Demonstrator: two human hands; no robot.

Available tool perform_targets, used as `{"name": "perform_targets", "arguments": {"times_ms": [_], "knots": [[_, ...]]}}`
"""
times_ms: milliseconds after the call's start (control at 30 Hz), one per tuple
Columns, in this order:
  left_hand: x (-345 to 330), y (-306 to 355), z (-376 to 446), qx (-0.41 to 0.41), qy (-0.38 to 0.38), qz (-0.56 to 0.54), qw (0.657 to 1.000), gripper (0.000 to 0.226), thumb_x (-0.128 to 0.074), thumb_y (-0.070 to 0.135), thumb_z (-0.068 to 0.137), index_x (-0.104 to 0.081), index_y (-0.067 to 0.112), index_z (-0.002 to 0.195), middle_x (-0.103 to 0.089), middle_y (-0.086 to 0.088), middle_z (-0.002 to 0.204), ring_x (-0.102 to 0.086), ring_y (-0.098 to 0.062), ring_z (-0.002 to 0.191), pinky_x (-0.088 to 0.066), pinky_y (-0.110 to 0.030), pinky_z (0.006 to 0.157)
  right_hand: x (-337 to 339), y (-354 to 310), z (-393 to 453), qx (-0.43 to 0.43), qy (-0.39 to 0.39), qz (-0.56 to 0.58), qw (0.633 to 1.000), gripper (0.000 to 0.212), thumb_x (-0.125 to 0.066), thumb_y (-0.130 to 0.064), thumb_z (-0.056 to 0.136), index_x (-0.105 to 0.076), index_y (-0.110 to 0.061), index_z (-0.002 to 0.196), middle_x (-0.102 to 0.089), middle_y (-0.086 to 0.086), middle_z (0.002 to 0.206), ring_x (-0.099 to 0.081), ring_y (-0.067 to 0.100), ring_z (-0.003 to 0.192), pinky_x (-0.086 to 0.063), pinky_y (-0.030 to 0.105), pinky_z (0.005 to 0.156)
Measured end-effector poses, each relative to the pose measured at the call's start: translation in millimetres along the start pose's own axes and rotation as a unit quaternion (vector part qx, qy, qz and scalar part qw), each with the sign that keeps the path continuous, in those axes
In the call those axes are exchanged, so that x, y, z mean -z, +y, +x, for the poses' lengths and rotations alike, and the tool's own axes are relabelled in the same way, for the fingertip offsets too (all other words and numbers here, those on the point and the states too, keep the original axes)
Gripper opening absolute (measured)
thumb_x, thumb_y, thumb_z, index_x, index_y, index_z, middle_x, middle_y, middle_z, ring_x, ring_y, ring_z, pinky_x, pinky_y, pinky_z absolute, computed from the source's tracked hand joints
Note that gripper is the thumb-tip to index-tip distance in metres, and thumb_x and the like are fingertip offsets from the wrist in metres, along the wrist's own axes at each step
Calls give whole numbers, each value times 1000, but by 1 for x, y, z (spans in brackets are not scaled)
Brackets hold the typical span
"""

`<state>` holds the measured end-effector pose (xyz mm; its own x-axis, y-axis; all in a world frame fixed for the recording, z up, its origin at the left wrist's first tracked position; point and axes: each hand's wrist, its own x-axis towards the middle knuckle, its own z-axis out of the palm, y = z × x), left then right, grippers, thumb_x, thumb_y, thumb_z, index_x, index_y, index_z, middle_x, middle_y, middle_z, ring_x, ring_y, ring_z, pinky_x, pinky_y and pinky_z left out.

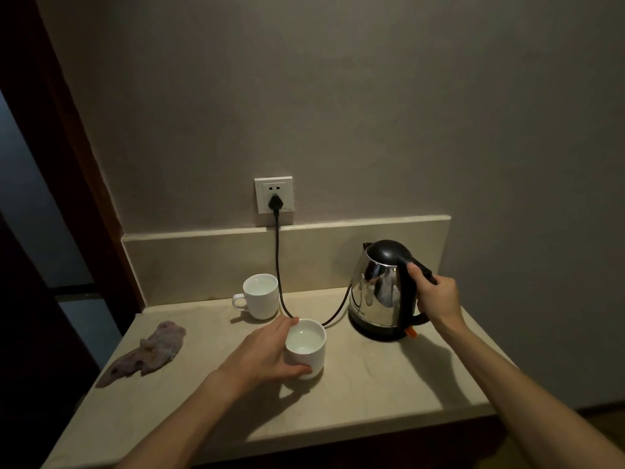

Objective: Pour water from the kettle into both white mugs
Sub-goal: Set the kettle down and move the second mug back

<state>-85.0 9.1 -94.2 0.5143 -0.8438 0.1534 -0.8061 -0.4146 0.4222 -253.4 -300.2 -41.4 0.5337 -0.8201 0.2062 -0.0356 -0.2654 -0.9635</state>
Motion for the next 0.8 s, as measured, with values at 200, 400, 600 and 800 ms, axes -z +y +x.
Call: {"name": "perform_targets", "arguments": {"times_ms": [200,400,600,800], "knots": [[-1,10,3,-1,0,40,999,84,-73,69,75,-39,26,138,-50,8,139,-58,-17,121,-51,-34,95,2,-6,-6,-12,-27,0,1000,47,-65,-49,92,-68,-8,72,-61,-2,57,-59,17,60,-45,31,58],[-7,20,-1,22,24,14,999,79,-71,75,70,-39,31,126,-53,12,126,-59,-15,110,-54,-38,89,5,-10,-11,-20,-40,0,999,43,-65,-50,92,-69,-12,74,-66,-1,64,-63,17,67,-46,29,61],[-17,27,-2,56,52,-38,996,76,-74,72,67,-39,31,121,-54,9,119,-59,-16,102,-57,-40,87,7,-12,-13,-24,-53,-7,998,45,-63,-51,93,-70,-8,80,-66,3,69,-62,20,70,-45,29,63],[-15,32,-2,74,49,-79,993,73,-80,66,64,-41,30,114,-55,8,113,-59,-14,100,-57,-36,86,8,-9,-10,-23,-58,-25,998,50,-62,-55,92,-73,-7,87,-73,13,83,-68,29,82,-53,38,72]]}}
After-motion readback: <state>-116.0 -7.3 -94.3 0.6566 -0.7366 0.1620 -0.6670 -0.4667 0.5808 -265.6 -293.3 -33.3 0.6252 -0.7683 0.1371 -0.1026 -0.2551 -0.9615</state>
